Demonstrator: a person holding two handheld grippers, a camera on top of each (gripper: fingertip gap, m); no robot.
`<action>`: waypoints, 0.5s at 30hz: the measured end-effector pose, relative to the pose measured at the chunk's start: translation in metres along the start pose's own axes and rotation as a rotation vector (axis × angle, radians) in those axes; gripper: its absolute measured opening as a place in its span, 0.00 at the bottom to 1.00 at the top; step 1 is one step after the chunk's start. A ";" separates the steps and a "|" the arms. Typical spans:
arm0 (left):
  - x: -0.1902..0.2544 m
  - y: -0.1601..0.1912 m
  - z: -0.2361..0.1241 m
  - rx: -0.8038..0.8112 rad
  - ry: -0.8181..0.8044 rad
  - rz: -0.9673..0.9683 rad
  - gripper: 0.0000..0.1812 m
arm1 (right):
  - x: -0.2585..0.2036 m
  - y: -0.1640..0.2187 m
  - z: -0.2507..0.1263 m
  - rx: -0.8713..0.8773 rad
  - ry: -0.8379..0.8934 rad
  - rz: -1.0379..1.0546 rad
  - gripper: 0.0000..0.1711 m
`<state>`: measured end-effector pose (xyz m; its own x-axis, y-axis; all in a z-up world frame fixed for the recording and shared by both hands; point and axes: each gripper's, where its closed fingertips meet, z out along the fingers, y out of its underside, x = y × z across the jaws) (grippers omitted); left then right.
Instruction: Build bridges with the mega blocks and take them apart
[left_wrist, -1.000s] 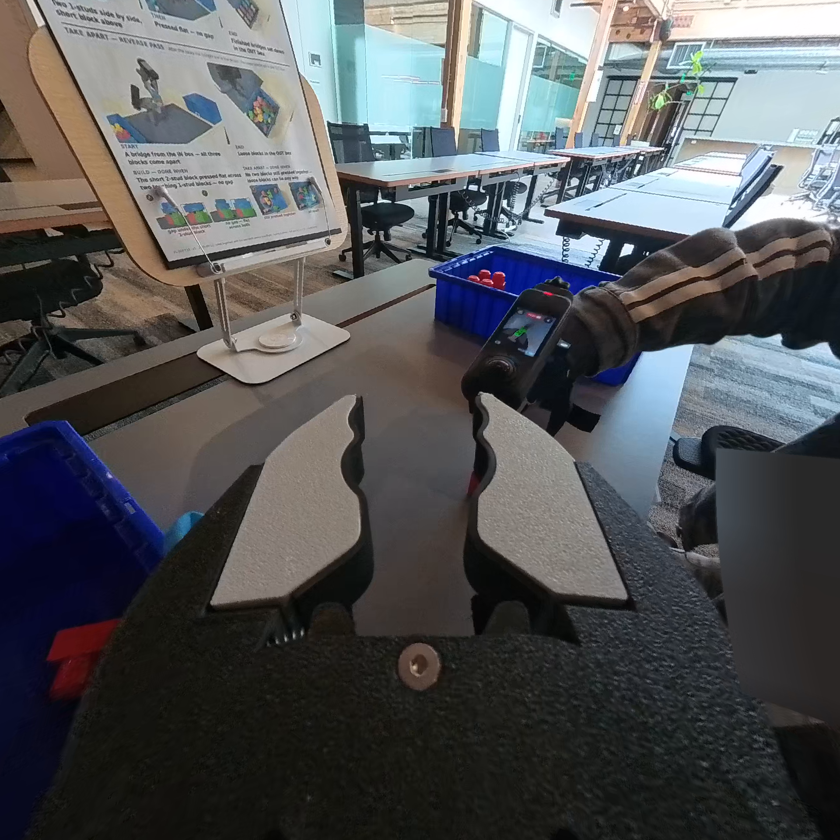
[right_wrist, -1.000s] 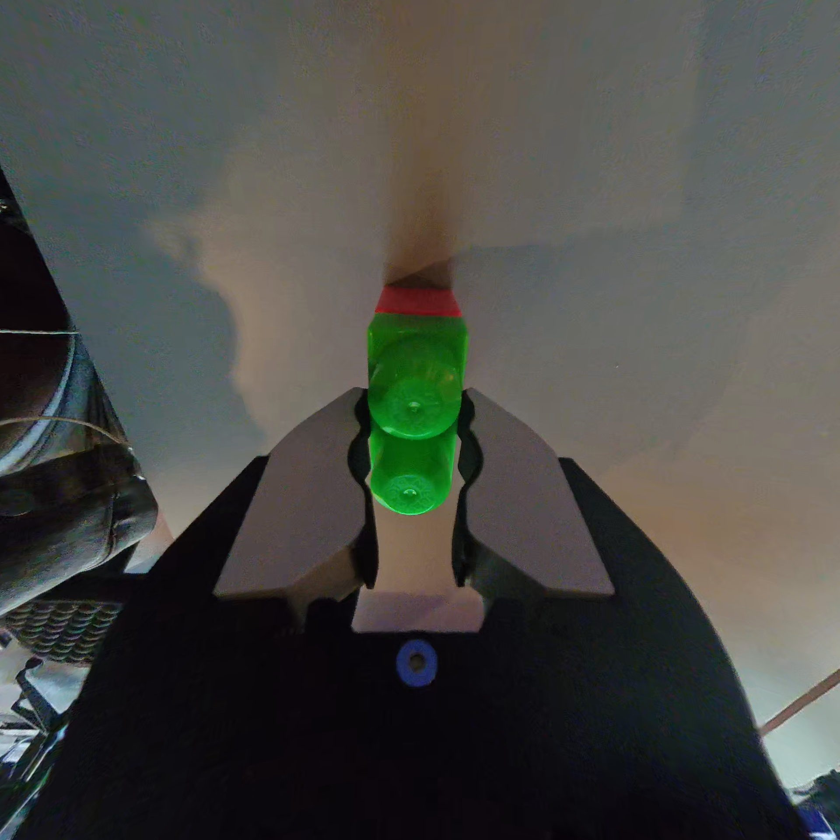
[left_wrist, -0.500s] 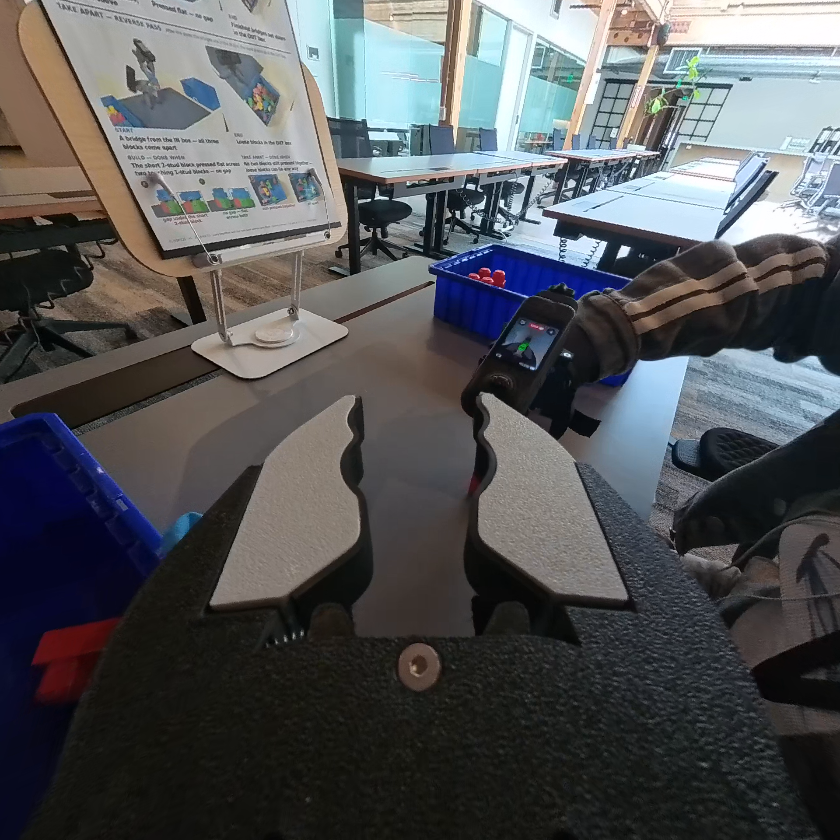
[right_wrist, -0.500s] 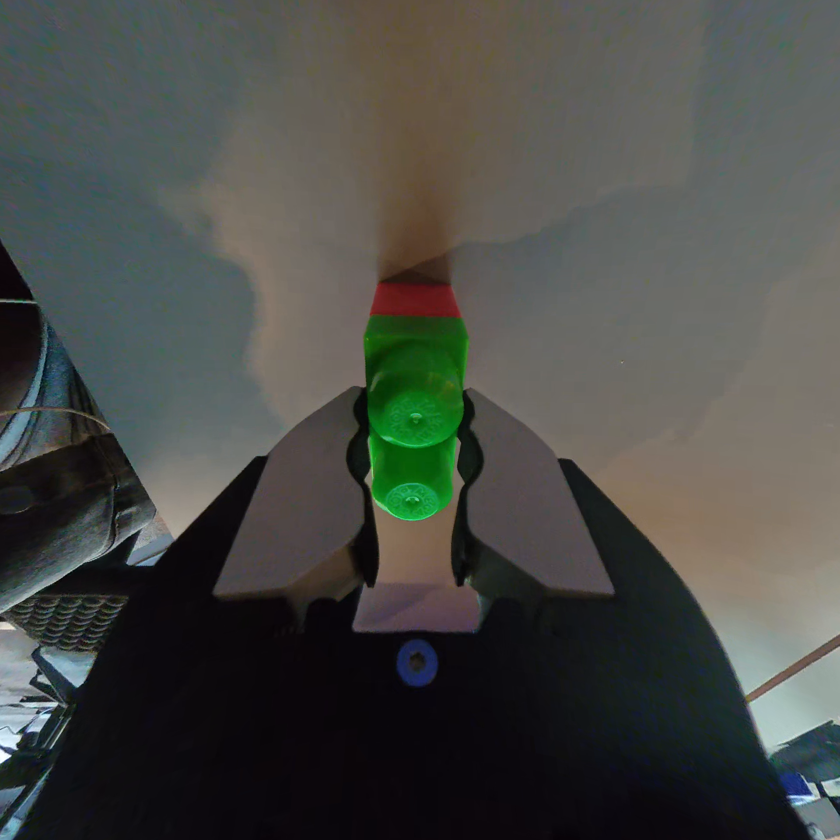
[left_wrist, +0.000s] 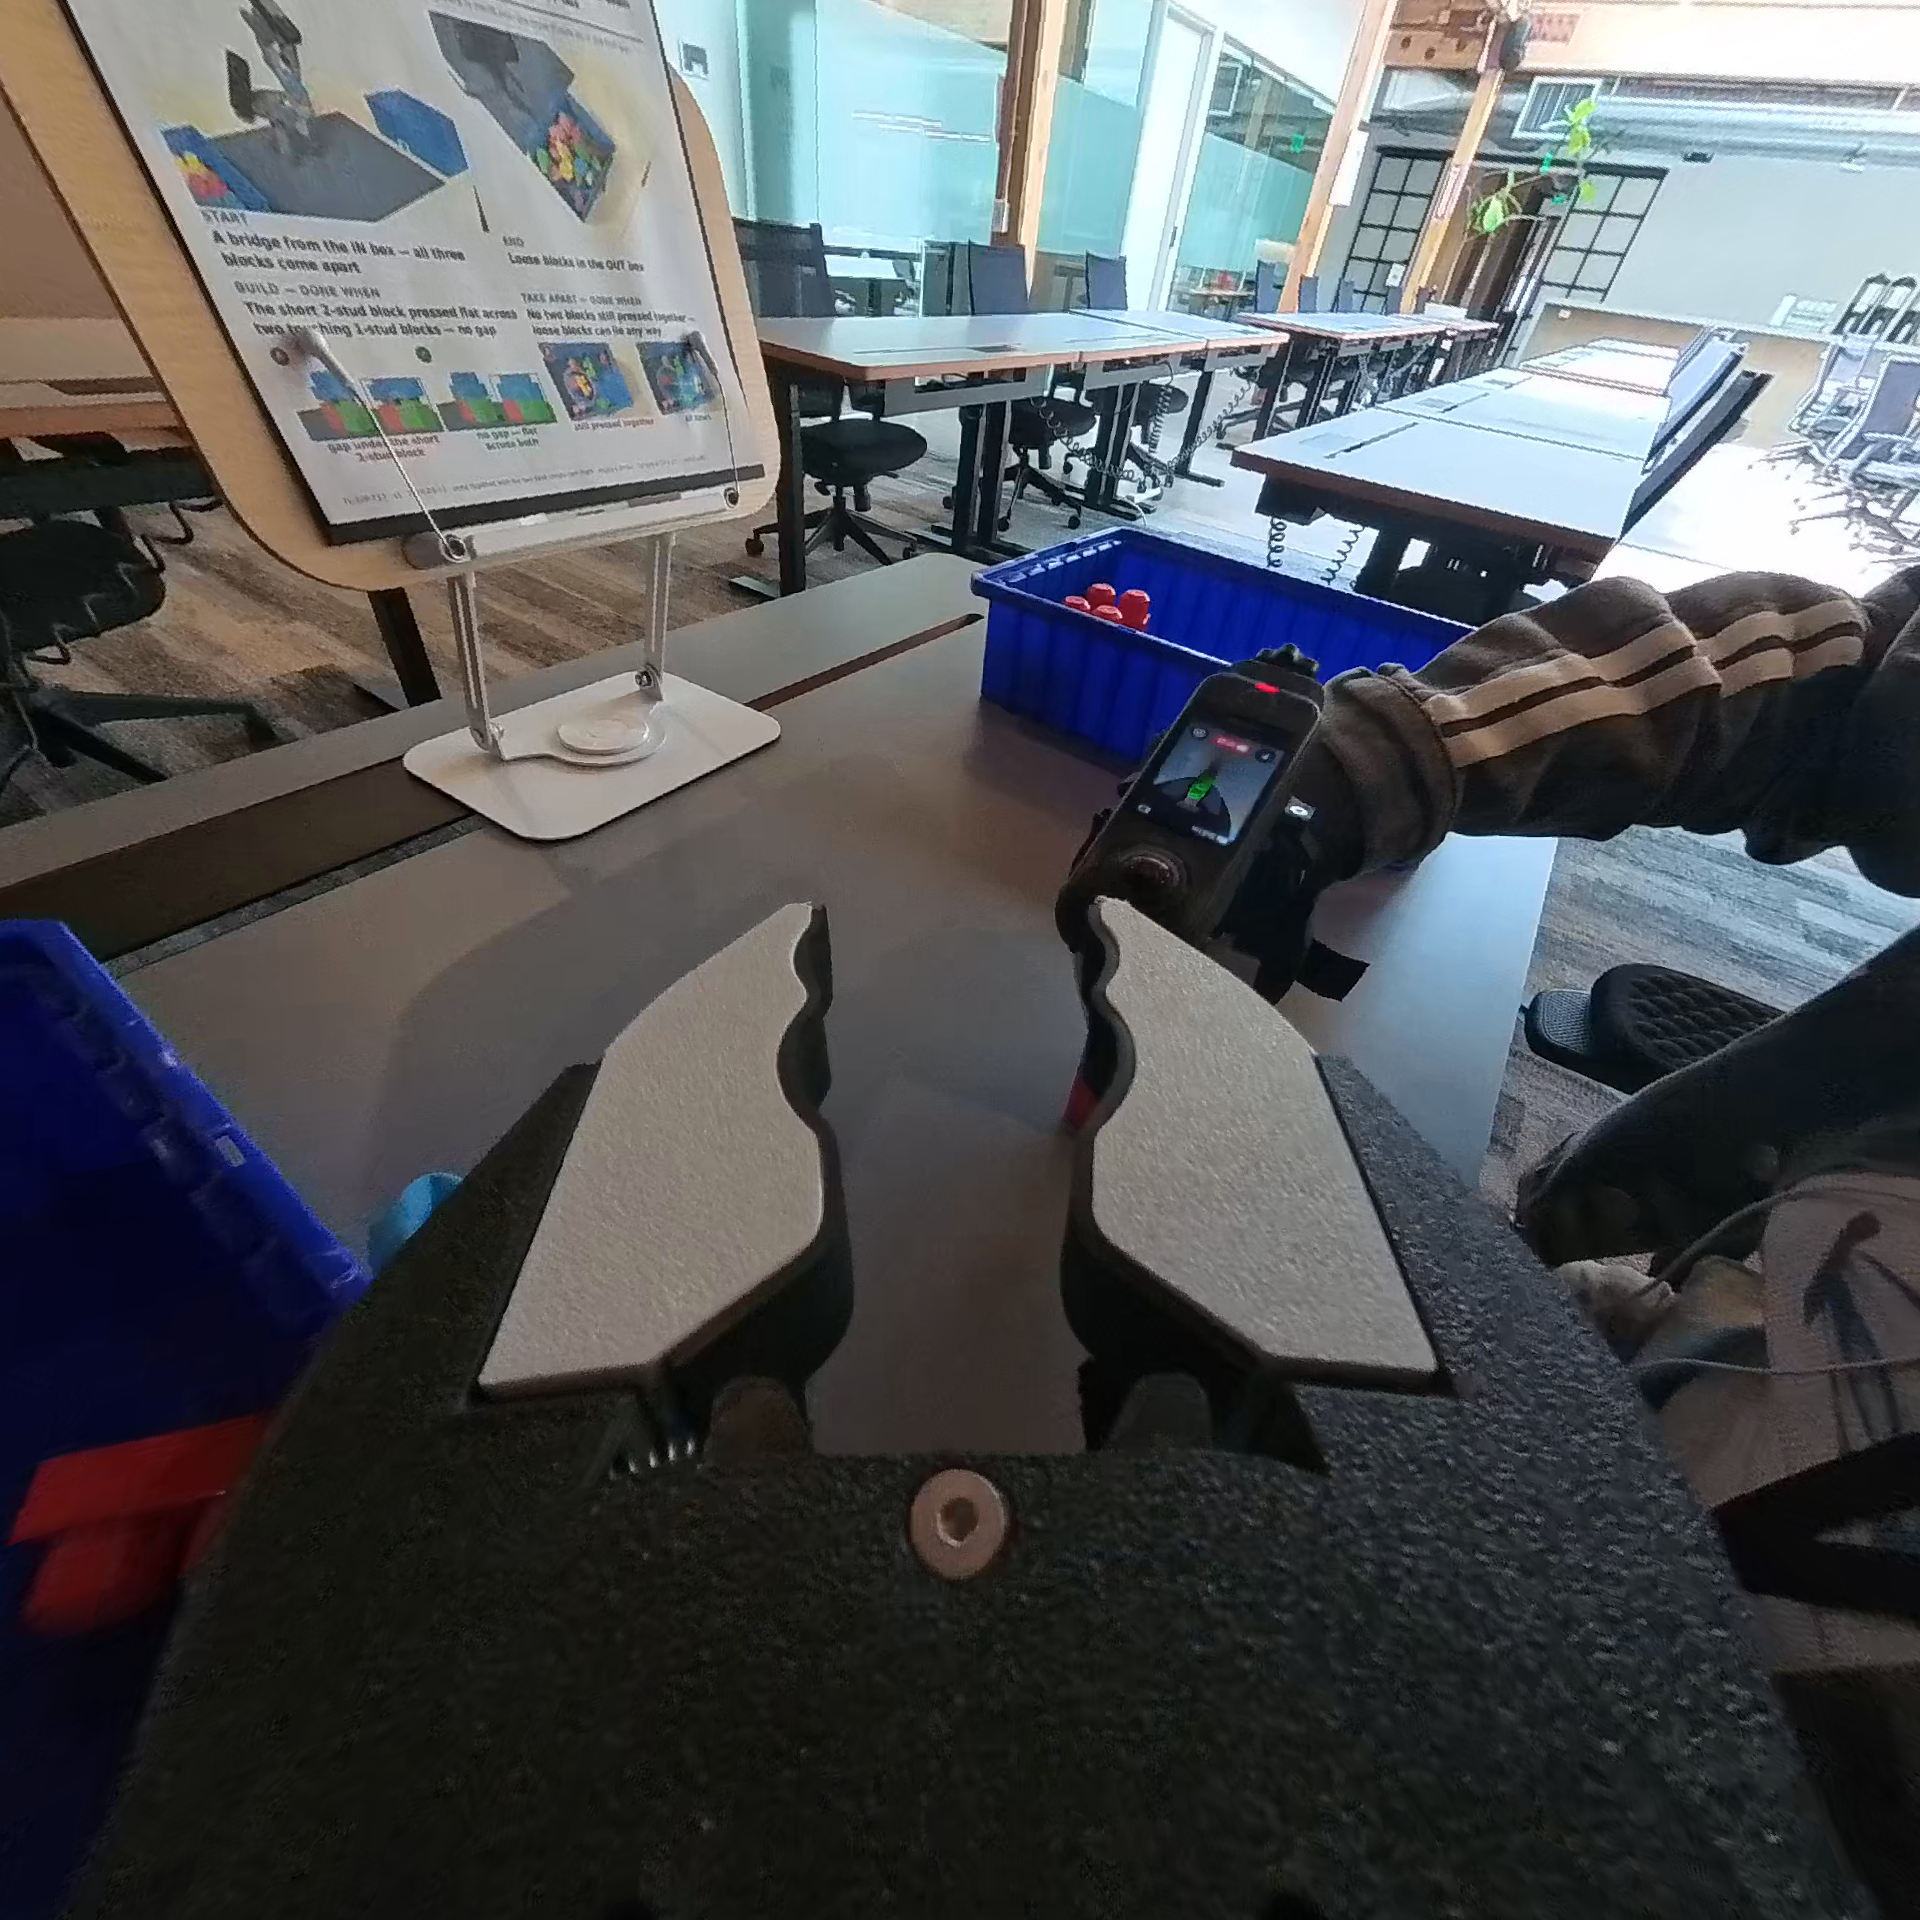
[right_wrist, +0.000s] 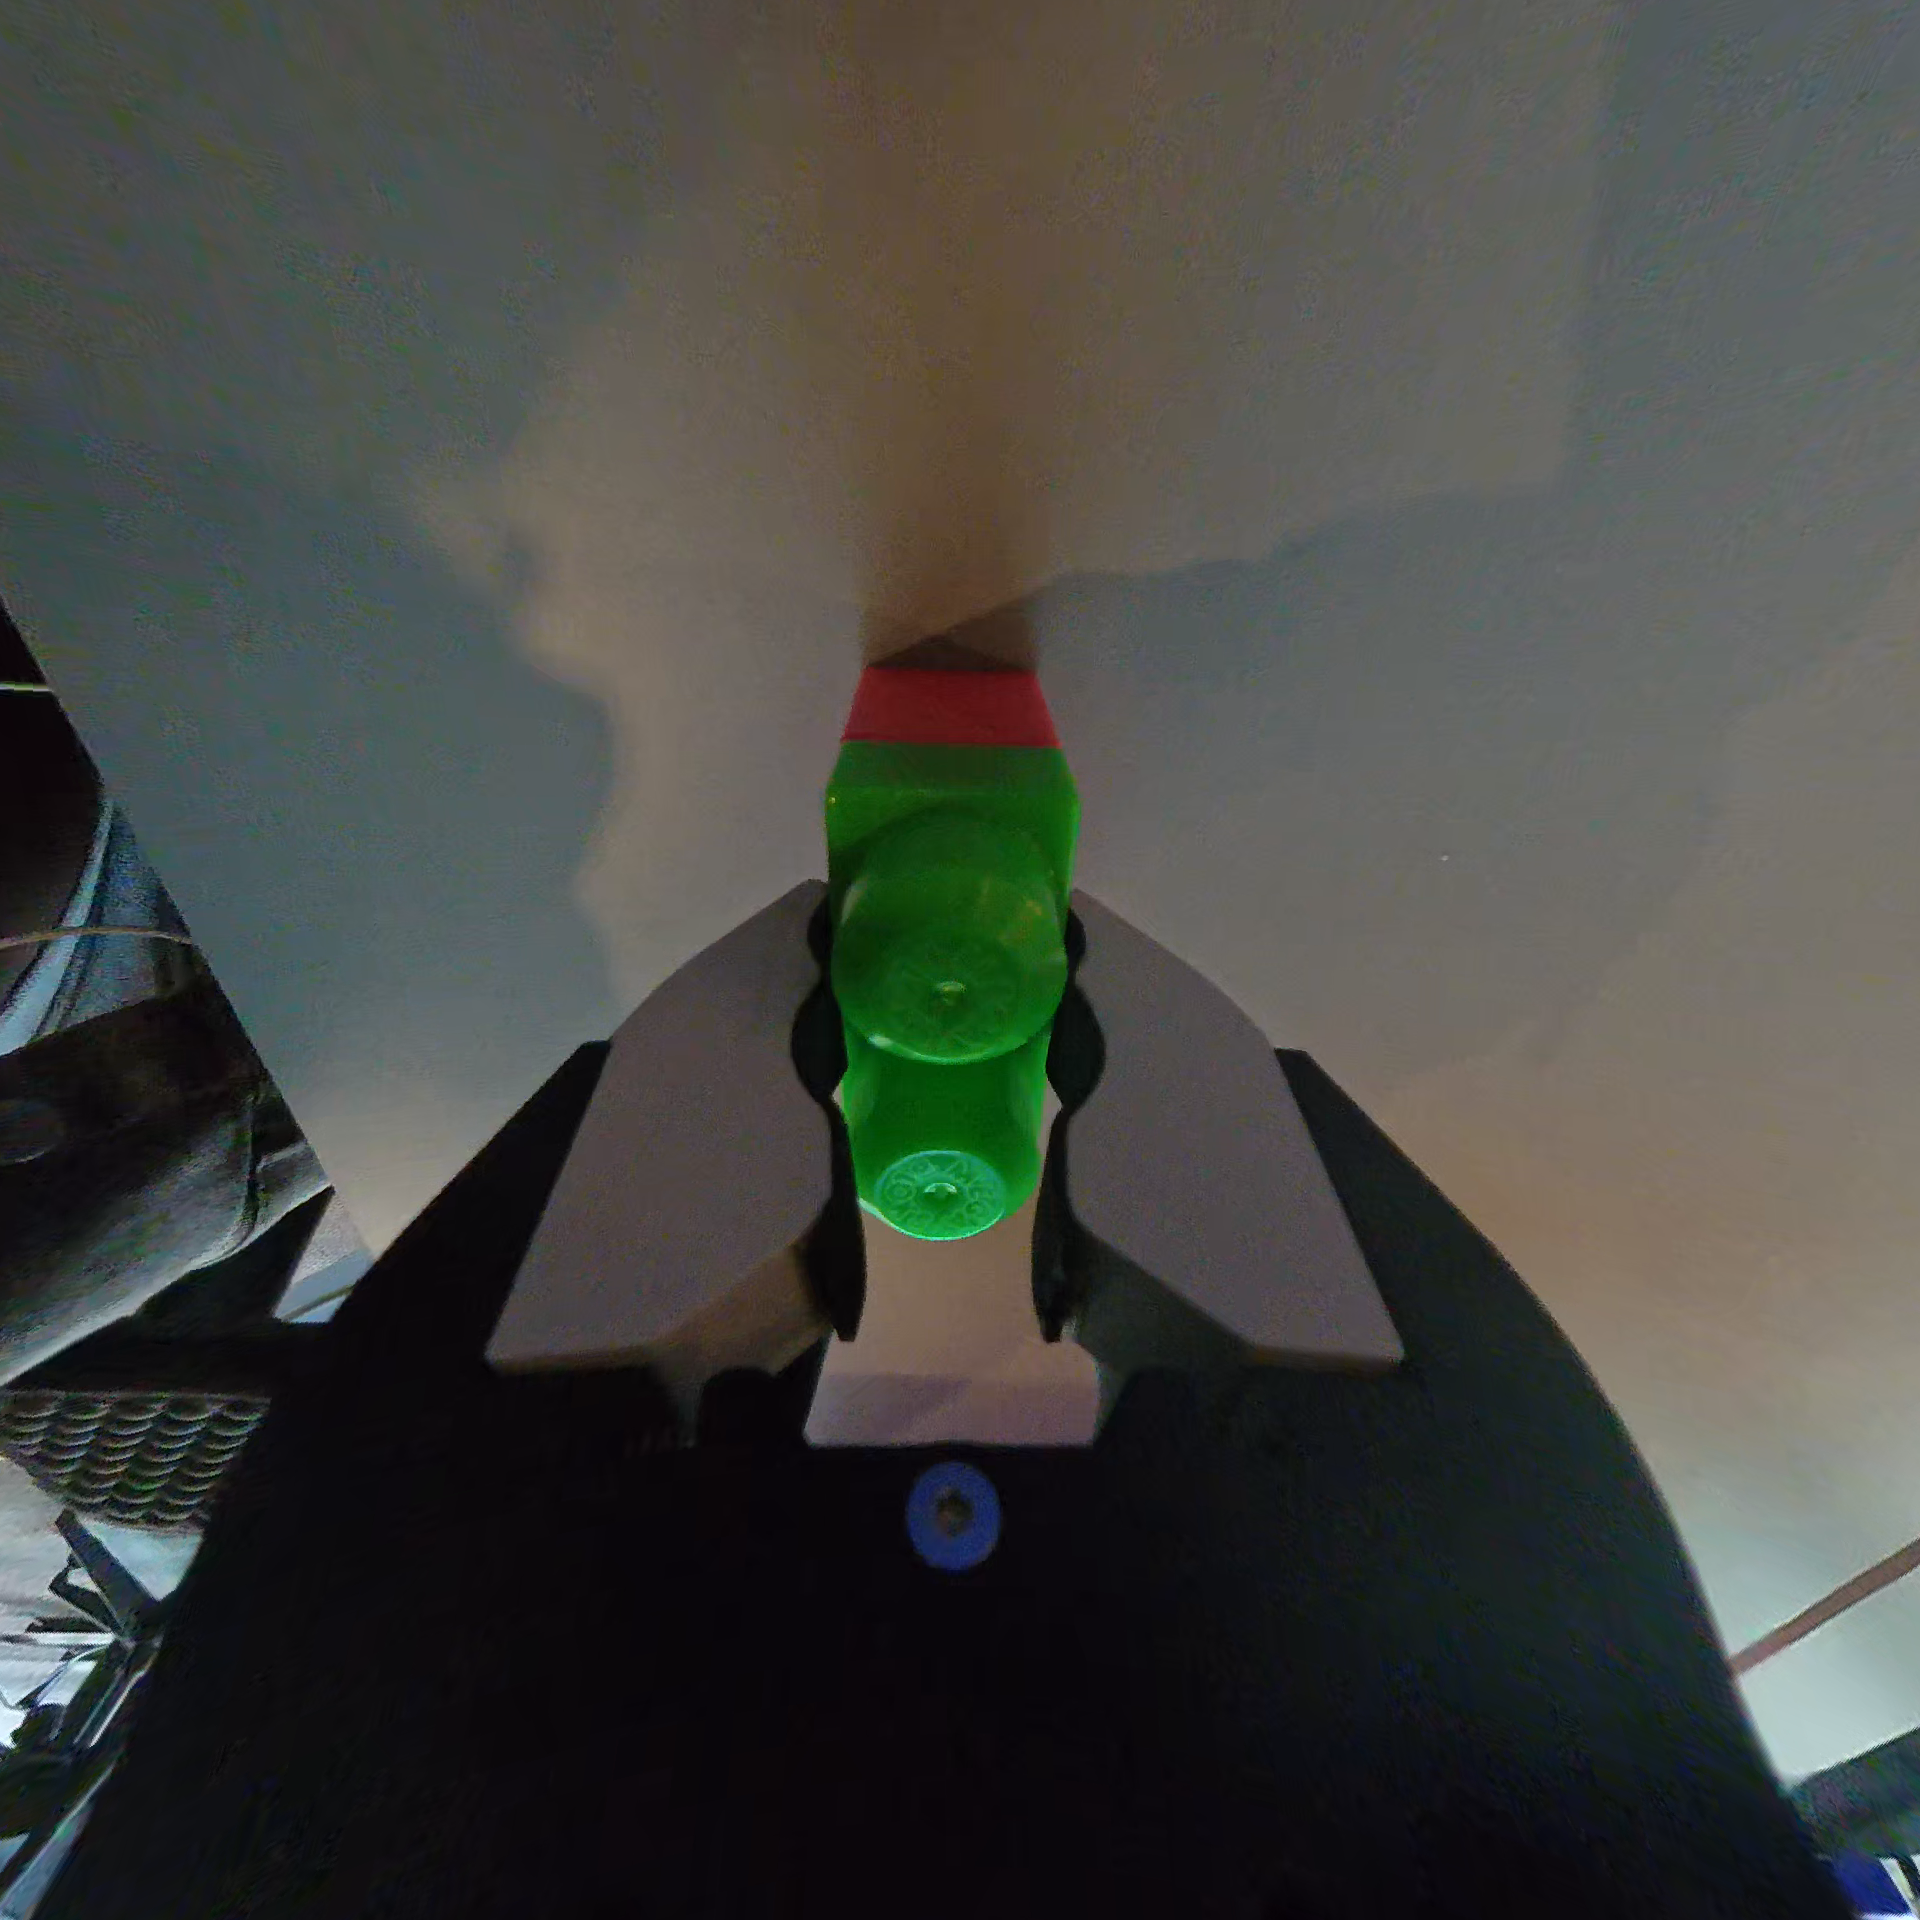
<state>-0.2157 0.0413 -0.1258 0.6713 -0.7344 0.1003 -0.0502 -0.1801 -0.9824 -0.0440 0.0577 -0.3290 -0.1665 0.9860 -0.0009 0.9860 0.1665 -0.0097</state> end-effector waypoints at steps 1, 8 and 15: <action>0.001 -0.001 0.000 -0.001 0.001 0.005 0.25 | 0.000 0.000 0.000 0.000 0.002 -0.001 0.21; 0.015 -0.008 -0.001 -0.010 -0.008 0.060 0.25 | 0.001 -0.001 -0.002 0.056 -0.047 0.010 0.21; 0.029 -0.018 -0.008 0.012 -0.009 0.110 0.25 | 0.029 0.016 -0.055 0.118 -0.093 0.148 0.21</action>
<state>-0.2010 0.0177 -0.1039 0.6685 -0.7436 -0.0099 -0.1153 -0.0905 -0.9892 -0.0322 0.0895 -0.2745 -0.0250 0.9943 -0.1035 0.9928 0.0125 -0.1192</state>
